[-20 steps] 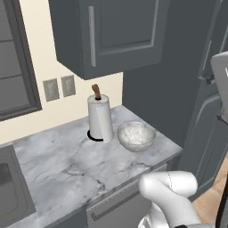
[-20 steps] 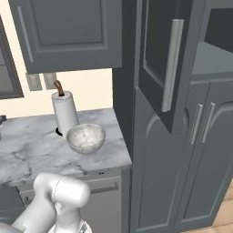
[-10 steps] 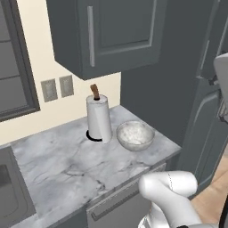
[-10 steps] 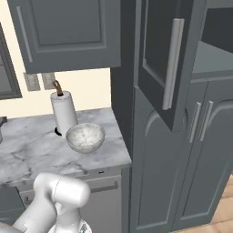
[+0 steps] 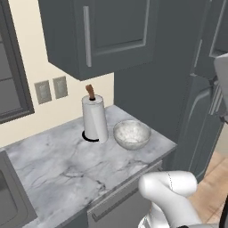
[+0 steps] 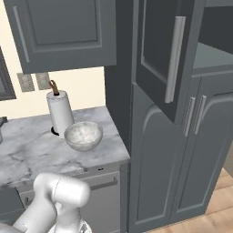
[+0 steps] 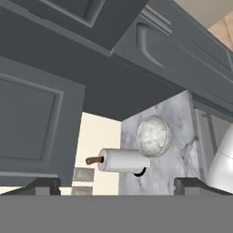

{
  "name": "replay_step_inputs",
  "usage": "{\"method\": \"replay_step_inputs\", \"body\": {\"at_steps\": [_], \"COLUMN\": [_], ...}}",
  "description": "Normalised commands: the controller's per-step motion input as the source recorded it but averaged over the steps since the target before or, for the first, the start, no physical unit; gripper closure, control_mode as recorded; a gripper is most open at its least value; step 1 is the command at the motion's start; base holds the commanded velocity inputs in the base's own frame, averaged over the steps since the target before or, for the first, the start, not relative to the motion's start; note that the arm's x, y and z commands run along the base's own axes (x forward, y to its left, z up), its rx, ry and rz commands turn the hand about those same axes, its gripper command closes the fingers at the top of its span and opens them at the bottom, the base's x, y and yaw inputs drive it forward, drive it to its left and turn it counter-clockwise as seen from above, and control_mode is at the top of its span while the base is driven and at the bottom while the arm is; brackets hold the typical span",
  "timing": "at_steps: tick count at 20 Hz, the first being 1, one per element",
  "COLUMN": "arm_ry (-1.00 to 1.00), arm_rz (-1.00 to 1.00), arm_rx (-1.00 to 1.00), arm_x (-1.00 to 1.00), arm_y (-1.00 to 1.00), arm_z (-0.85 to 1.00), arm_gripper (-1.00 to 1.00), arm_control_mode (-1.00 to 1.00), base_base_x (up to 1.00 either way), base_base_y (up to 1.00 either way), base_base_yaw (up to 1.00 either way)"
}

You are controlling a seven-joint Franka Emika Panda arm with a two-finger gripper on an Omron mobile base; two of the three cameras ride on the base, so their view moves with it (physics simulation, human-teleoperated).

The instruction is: Open the cabinet. Pick the bowls from the counter and place them in the cabinet. Then close the cabinet.

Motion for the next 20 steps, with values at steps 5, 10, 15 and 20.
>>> {"method": "replay_step_inputs", "body": {"at_steps": [5,10,15,20], "arm_ry": [0.0,0.06,0.18,0.33], "arm_rz": [0.0,0.05,0.02,0.0], "arm_rx": [0.01,0.01,0.01,0.0], "arm_x": [-0.01,-0.04,0.0,0.0], "arm_y": [0.02,-0.04,0.0,-0.01], "arm_z": [-0.41,-0.39,-0.33,-0.18], "arm_gripper": [-1.0,-1.0,-1.0,-1.0], "arm_control_mode": [-1.0,-1.0,-1.0,-1.0], "base_base_x": [0.0,0.0,0.0,0.0], "base_base_y": [0.0,0.0,0.0,0.0], "base_base_yaw": [0.0,0.0,0.0,0.0]}}
